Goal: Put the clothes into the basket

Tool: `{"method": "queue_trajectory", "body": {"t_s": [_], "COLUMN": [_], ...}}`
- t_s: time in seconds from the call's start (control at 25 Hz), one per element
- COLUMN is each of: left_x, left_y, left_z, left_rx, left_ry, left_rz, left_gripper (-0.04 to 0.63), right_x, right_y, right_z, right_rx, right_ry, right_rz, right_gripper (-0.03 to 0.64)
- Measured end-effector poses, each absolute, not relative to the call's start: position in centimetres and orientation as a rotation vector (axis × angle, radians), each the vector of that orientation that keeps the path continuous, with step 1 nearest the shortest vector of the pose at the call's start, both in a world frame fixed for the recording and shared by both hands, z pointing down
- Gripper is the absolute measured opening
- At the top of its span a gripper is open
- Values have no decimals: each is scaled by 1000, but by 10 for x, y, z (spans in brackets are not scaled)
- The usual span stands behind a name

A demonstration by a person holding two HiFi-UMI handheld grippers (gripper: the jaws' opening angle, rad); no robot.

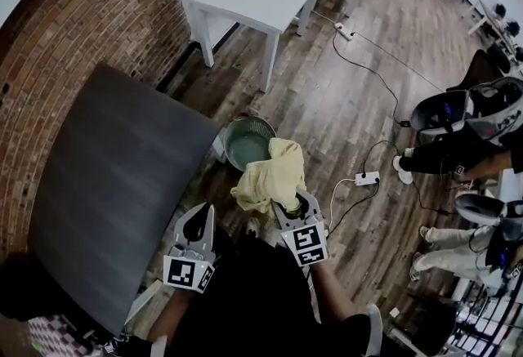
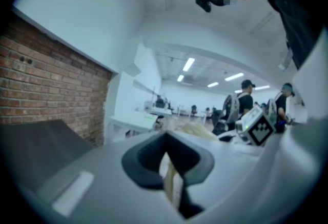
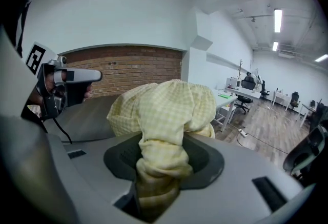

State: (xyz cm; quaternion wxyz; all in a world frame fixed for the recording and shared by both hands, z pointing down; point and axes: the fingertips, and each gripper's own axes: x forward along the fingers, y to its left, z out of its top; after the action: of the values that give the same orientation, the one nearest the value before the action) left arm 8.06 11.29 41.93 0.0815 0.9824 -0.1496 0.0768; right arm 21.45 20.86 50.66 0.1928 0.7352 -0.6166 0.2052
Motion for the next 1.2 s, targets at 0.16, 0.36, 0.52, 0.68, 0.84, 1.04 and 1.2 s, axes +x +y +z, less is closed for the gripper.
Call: {"method": "queue_trajectory", "body": {"t_s": [0.16,0.36,0.52,0.68,0.84,1.04,1.2], "left_x": [97,124,152,181,207,226,241], "left_y": [115,100,81,57,43,15,-7], "left_z": [422,430,437,438,443,451,459], "left_rx": [2943,2922,2918,2911,2911,2909,2897], "left_ry": [-397,-336,-281,-237,-182,-167,-180], "left_rz": [259,287,282,268,269,280,278], "left_gripper": [6,6,6,6,6,6,6], "right_x": [232,253,272,292,308,323,336], "right_y": [229,230,224,212,195,160,133], "right_z": [522,529,536,539,546,561,578], "right_rx": [2106,2141,2161,2196,2206,2196,2174], "right_ry": [-1660,-1586,-1529,-1476,-1450,-1450,-1443], "right_rz": [647,707,737,770,795,829,858], "right_gripper": [176,176,176,176,176,176,176]}}
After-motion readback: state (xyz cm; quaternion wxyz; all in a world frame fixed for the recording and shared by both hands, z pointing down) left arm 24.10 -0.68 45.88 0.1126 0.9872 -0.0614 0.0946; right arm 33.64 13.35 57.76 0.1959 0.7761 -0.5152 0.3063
